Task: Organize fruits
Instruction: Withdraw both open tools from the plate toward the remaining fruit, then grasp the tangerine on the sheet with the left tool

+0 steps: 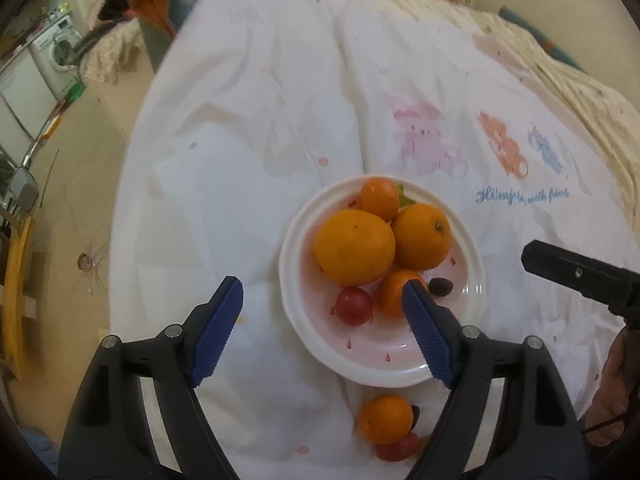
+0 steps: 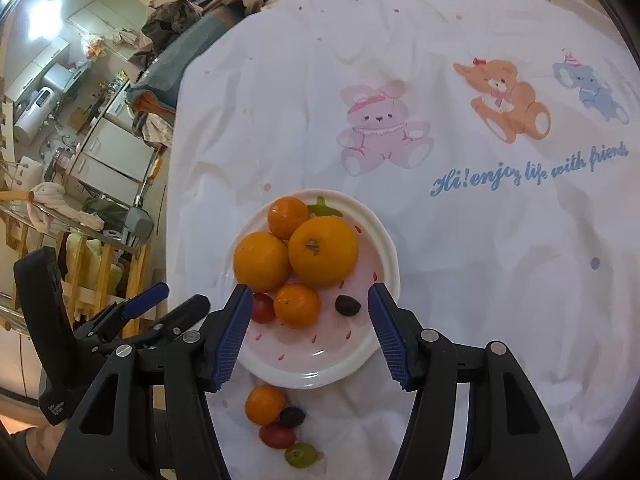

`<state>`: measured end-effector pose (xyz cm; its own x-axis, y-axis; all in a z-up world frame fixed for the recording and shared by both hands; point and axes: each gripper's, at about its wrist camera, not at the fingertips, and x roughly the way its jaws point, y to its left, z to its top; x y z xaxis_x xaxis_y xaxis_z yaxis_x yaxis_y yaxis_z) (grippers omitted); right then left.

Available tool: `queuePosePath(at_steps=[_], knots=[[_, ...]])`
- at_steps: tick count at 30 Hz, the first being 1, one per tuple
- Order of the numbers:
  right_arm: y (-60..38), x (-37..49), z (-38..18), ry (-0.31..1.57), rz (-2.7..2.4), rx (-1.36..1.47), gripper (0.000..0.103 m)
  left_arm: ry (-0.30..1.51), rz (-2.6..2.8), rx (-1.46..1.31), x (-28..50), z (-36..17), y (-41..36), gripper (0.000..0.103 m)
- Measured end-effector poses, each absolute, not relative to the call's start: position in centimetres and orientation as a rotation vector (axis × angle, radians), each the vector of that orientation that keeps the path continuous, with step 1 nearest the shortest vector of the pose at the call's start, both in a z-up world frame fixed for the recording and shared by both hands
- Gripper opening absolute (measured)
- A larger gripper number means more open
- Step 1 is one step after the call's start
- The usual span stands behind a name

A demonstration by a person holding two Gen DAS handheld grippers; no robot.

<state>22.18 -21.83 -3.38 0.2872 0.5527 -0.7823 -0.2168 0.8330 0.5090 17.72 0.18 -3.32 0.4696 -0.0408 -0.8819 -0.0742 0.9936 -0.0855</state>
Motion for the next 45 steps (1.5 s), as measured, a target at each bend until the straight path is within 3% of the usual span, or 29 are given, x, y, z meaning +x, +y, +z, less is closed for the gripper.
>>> queuePosePath(at_steps=[13,18,22,27,40,45], knots=[[-21.3,16.9,0.0,1.051,0.512,0.149,0.063,1.045,0.009,-0.135,12.6,-0.4,0.7,0.079],[-22.8,14.9,-0.4,1.076,0.488,0.215,0.063,1.023,0.008,-0.126,10.7,-0.5,0.6,0.079],[-23.9,12.9,0.2,1.055,0.430,0.232,0.077,1.031,0.004,-0.163,10.1,-0.7,0.9,0.079],[-26.5,11.1,-0.7,1.091,0.390,0.361,0.077,1.029,0.032,-0.135,9.9,-1.0,1.0,0.079],[-28.5,10.8,-3.6,1.190,0.318,0.430,0.077,1.273,-0.032,-0.243,10.7,-6.7,-1.0,0.078],[-28.2,11.1,-3.9,1.200,0.318,0.405,0.077,1.356,-0.101,-0.257,11.2,-8.9,-3.2,0.066]])
